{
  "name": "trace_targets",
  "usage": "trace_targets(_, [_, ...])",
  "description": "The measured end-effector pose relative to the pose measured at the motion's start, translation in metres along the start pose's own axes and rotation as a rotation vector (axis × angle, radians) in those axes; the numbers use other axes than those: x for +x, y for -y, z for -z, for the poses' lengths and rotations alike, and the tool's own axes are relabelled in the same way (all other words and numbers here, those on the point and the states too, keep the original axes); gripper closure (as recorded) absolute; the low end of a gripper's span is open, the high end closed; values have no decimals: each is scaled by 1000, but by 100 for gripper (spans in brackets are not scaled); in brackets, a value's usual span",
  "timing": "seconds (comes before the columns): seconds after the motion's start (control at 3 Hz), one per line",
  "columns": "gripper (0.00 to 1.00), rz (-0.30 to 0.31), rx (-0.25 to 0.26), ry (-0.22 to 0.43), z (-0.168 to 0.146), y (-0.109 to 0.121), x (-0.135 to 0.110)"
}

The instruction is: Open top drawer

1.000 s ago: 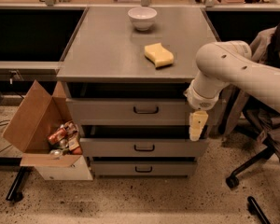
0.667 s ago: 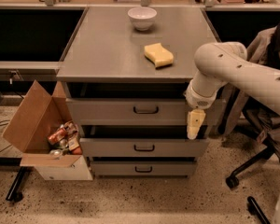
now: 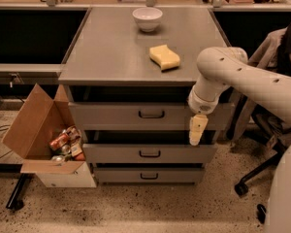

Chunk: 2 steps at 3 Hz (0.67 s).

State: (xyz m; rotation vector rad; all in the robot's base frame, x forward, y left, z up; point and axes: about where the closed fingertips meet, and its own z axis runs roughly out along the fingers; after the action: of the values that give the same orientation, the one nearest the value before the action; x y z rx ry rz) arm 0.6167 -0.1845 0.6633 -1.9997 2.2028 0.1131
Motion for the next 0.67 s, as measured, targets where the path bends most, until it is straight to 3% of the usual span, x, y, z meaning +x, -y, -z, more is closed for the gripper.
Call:
trace_targets(0.33, [0, 11, -20, 12, -6, 4, -8])
trace_targets(0.67, [15, 13, -22, 14, -6, 4, -9])
